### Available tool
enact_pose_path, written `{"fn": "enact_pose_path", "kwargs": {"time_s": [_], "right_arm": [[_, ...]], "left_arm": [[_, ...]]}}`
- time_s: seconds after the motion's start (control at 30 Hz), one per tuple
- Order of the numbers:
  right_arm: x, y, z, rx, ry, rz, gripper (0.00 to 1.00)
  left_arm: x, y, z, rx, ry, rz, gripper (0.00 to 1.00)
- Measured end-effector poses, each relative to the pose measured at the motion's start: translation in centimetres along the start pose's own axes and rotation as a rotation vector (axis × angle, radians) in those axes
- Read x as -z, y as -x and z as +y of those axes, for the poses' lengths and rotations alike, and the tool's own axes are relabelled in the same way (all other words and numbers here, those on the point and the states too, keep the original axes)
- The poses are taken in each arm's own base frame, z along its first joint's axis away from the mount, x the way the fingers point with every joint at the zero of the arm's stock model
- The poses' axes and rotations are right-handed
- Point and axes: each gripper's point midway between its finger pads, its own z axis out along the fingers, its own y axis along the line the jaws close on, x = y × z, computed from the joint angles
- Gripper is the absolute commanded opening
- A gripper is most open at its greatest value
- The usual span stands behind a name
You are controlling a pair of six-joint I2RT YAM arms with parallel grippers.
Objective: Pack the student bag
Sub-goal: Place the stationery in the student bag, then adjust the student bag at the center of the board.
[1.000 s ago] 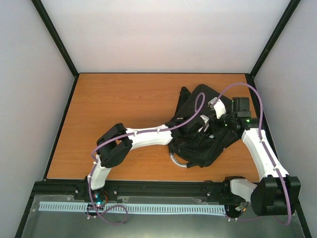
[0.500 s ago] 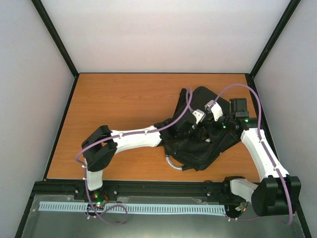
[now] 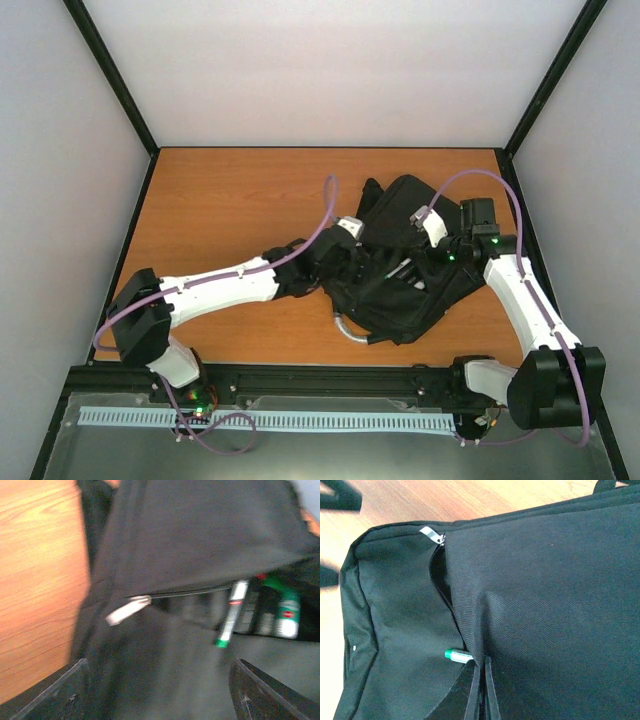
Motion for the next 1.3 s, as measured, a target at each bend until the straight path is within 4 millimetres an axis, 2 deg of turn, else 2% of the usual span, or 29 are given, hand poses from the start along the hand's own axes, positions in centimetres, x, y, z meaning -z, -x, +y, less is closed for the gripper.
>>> {"fn": "enact_pose_path", "kwargs": {"time_s": [0.13,0.2,0.27,0.33,0.4,0.47,0.57,0.67,0.73,0.83,1.0,1.1,1.3], "right_arm": [[-0.4,-0.5,0.1,0.012,0.01,0.021,0.08],[-0.5,-0.8,0.1,0.017,0.009,0.029,0.11],[-0.6,-1.1,0.1,0.027,0.007,0.039,0.23],[-0.8,-1.3,0.2,0.037,0.001,0.052,0.41],[-1.0,-1.7,0.2,0.048,-0.011,0.075,0.56],[-1.5,-2.0,0.4,0.082,-0.017,0.104,0.65],[-2.7,-2.5,1.2,0.136,-0.02,0.154,0.75],[-3.7,-3.3,2.0,0.201,-0.045,0.21,0.83],[-4.1,-3.7,2.1,0.233,-0.067,0.239,0.87],[-4.5,-4.2,1.8,0.263,-0.105,0.273,0.89],[-4.8,-4.4,1.3,0.294,-0.158,0.294,0.88],[-4.7,-4.2,0.8,0.288,-0.189,0.291,0.83],[-3.9,-3.5,-2.0,0.259,-0.366,0.3,0.78]], "left_arm": [[-0.2,-1.2,6.0,0.083,0.119,0.067,0.79],[-0.5,-2.1,8.0,0.124,0.141,0.104,0.79],[-0.8,-3.2,9.1,0.152,0.14,0.143,0.77],[-1.3,-4.4,8.8,0.16,0.108,0.191,0.72],[-2.2,-5.7,8.1,0.174,0.073,0.241,0.62],[-3.3,-7.3,7.9,0.188,0.064,0.296,0.5],[-4.7,-9.1,7.9,0.219,0.067,0.359,0.26],[-5.1,-9.3,7.3,0.251,0.037,0.373,0.02],[-4.8,-8.8,6.6,0.267,0.001,0.365,0.01],[-4.0,-8.2,5.8,0.292,-0.043,0.347,0.01],[-1.9,-6.9,4.5,0.307,-0.112,0.316,0.01],[-0.8,-6.1,3.5,0.298,-0.146,0.293,0.01],[0.3,-5.9,2.2,0.278,-0.171,0.283,0.01]]}}
